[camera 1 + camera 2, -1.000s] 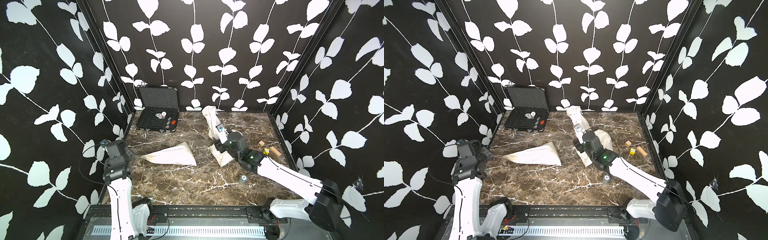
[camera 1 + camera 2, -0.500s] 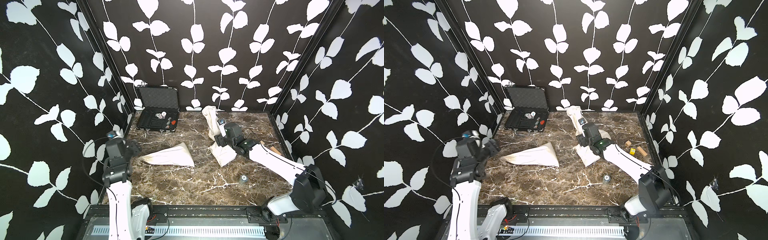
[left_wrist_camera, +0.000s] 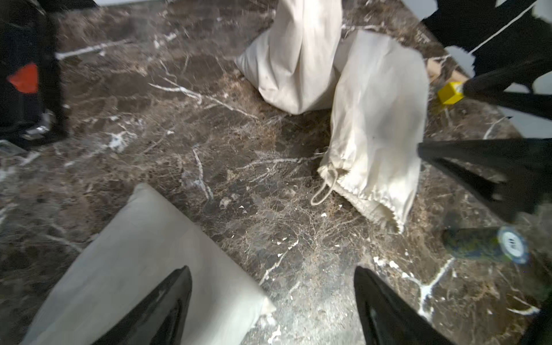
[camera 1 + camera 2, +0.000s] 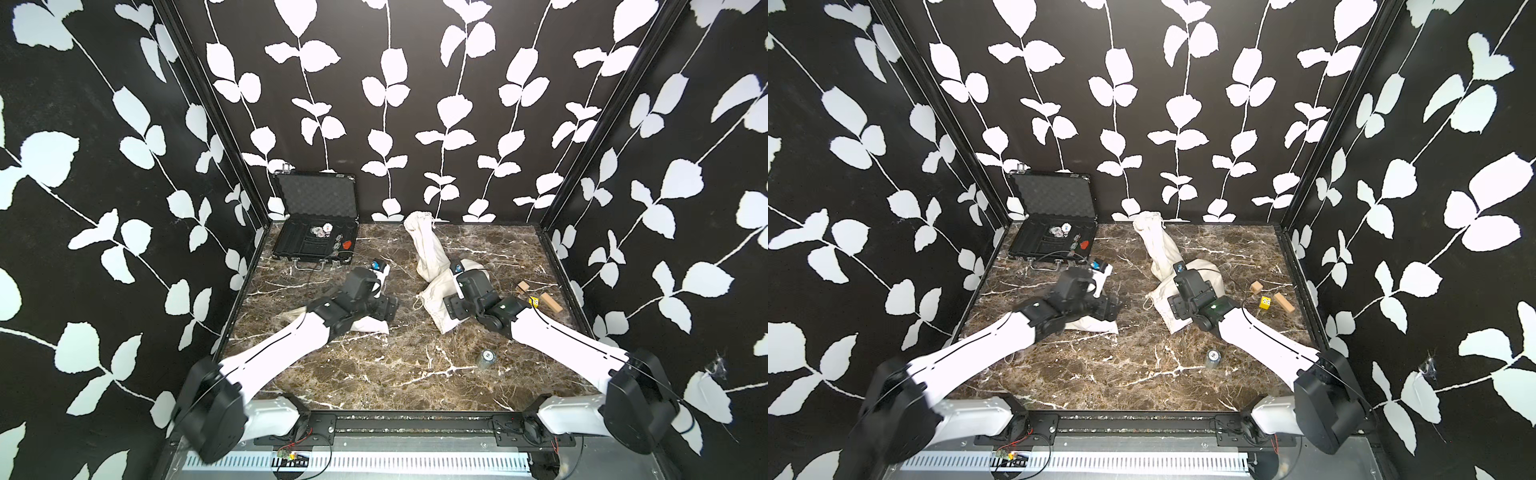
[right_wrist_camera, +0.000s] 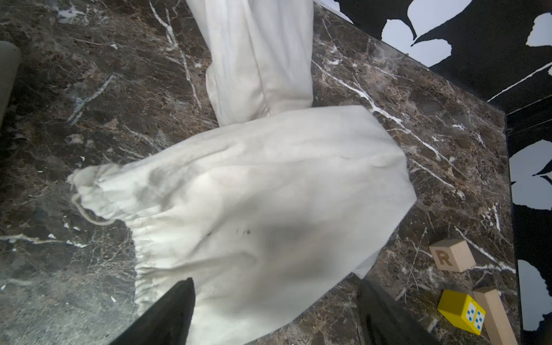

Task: Close the soil bag
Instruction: Frap the soil bag at the center of the board.

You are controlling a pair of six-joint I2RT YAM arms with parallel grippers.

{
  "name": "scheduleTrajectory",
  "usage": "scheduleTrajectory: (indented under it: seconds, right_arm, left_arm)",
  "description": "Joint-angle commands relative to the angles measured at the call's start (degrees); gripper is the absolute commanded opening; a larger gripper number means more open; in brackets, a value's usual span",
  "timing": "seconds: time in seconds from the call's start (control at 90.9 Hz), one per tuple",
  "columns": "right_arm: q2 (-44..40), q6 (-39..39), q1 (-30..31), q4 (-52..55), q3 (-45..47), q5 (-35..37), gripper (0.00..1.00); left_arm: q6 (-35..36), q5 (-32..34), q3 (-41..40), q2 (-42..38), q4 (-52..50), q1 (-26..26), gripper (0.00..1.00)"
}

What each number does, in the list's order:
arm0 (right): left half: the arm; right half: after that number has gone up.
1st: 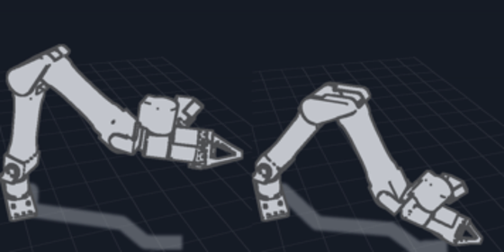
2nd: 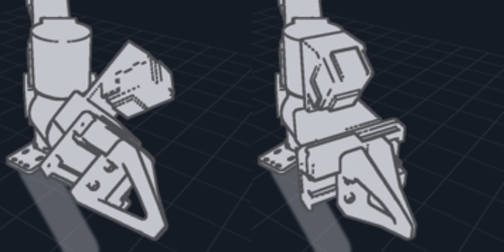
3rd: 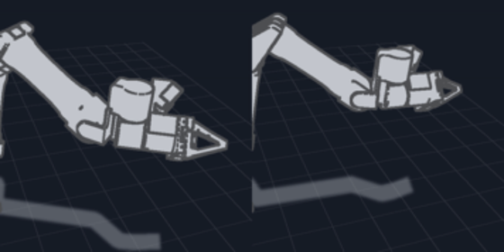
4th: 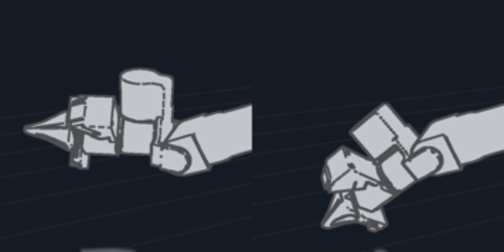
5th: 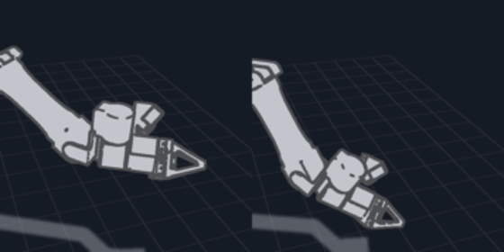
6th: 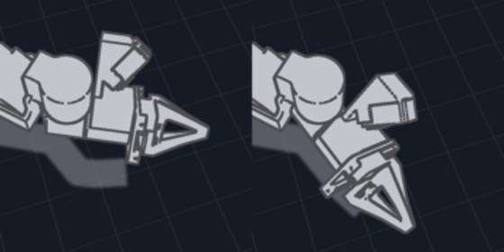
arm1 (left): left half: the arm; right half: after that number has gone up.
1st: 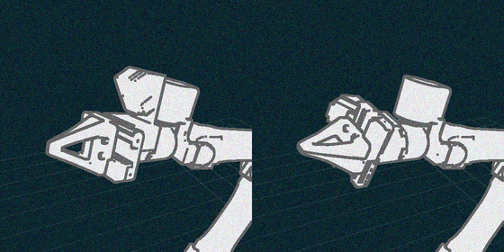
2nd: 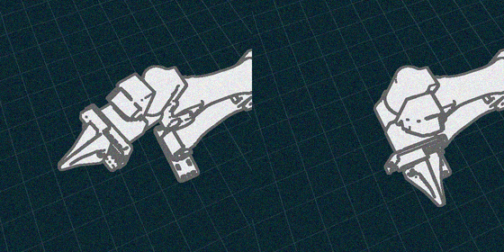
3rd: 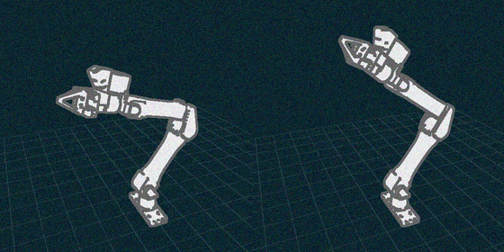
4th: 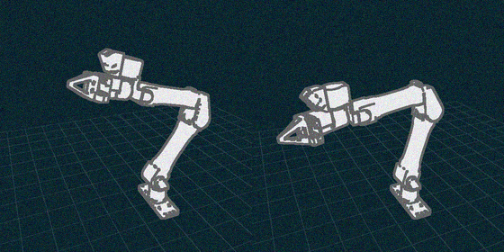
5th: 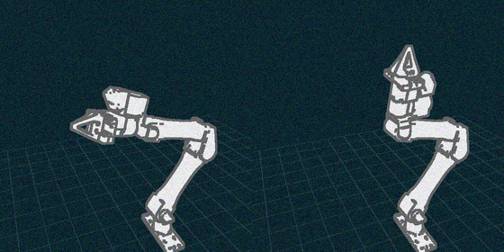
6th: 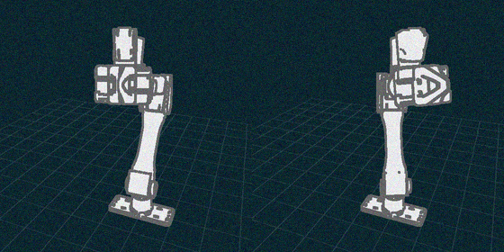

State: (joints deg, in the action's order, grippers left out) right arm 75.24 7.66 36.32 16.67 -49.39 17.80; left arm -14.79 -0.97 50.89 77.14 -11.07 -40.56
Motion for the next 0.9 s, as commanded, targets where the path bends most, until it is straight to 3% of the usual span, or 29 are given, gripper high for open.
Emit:
scheduleTrajectory:
  seconds: [0.0, 0.319, 0.55, 0.891]
  right_arm:
    - [-0.8, 2.8, -0.2, -2.1, 2.2, 1.1, 0.88]
    - [-1.5, 3.4, -0.2, -3.5, 4.8, 1.5, 0.95]
    - [-1.5, 3.2, -0.2, -4.5, 5.5, 2.3, 0.96]
    - [-2.8, 3.1, -0.2, -5.3, 6.2, 2.7, 0.96]
  left_arm:
    - [1.8, -2.1, 3.0, 6.5, 7.8, -1.6, 0.84]
    - [3.6, -8.9, 6.4, 20.7, 17.4, -3.2, 0.67]
    - [4.1, -11.6, 5.9, 22.6, 19.3, -3.2, 0.54]
    - [4.1, -13.6, 6.6, 24.3, 19.3, -3.2, 0.22]
